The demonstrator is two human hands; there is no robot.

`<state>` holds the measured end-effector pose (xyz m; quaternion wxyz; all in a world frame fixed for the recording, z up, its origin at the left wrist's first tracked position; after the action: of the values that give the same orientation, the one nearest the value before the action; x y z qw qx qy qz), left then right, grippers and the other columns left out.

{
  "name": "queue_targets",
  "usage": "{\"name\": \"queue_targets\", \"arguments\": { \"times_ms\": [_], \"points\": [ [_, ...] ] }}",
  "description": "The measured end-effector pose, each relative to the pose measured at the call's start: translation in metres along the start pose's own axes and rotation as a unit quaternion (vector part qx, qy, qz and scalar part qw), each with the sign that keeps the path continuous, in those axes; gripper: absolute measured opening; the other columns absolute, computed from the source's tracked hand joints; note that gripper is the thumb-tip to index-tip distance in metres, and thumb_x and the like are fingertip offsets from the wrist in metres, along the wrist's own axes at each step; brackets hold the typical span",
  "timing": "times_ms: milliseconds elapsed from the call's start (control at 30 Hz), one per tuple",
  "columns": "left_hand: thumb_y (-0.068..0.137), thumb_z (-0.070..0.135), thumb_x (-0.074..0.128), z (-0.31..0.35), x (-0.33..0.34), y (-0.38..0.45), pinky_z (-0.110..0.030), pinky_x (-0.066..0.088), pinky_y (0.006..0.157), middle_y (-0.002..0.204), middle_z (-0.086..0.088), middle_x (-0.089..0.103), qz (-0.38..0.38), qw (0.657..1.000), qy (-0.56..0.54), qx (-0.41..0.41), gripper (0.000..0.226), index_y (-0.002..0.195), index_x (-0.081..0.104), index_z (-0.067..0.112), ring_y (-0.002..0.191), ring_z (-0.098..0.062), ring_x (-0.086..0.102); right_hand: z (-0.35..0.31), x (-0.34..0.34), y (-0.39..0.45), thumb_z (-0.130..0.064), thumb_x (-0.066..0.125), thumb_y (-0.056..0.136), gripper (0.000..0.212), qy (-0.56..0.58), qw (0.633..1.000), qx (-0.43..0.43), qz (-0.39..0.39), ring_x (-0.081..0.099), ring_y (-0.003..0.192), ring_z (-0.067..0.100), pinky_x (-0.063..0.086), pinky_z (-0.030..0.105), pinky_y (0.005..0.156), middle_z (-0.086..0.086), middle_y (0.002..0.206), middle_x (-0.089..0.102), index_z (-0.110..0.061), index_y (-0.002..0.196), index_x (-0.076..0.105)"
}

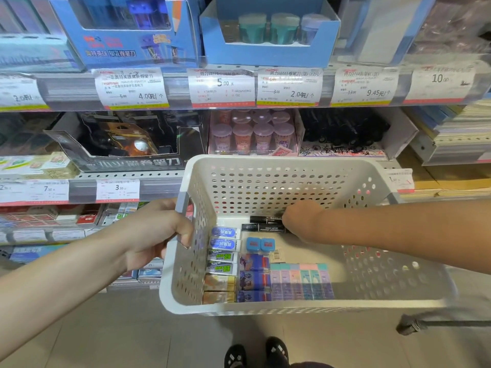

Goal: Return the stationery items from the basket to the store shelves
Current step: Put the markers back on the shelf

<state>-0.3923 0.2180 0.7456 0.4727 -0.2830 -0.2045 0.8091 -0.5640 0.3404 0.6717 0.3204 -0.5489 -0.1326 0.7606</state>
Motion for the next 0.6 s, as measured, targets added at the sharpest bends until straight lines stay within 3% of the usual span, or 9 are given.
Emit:
{"name": "queue_targets", "arguments": {
  "times_ms": [367,600],
  "points": [
    [0.038,-0.002,0.051,-0.001,-0.002,-0.001,-0.030,0.031,0.059,0.069,-0.019,0.050,0.003,1.000,0.003,0.005,0.068,0.105,0.057,-0.007,0.064,-0.027,0.044,0.003,0.016,0.006,-0.016,0.048,0.095,0.030,-0.049,0.998,0.024,-0.022,0.058,0.111,0.022,0.048,0.030,0.087,0.003,0.123,0.058,-0.012,0.124,0.054],
    [0.038,-0.002,0.052,-0.003,-0.004,-0.002,-0.030,0.029,0.061,0.070,-0.021,0.050,0.015,1.000,-0.003,0.007,0.069,0.106,0.059,-0.003,0.066,-0.028,0.043,0.010,0.012,0.005,-0.022,0.048,0.093,0.025,-0.084,0.996,0.030,-0.026,0.060,0.100,0.019,0.044,0.028,0.074,-0.002,0.110,0.062,-0.017,0.115,0.058]
  ]
}}
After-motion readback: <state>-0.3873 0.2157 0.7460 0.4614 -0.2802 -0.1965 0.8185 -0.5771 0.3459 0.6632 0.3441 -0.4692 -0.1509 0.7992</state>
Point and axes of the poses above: each hand's wrist, its own y-axis towards the middle knuckle, its own x-axis out of the palm, z = x × y, the point moved 9 cm from there along y, towards the middle knuckle
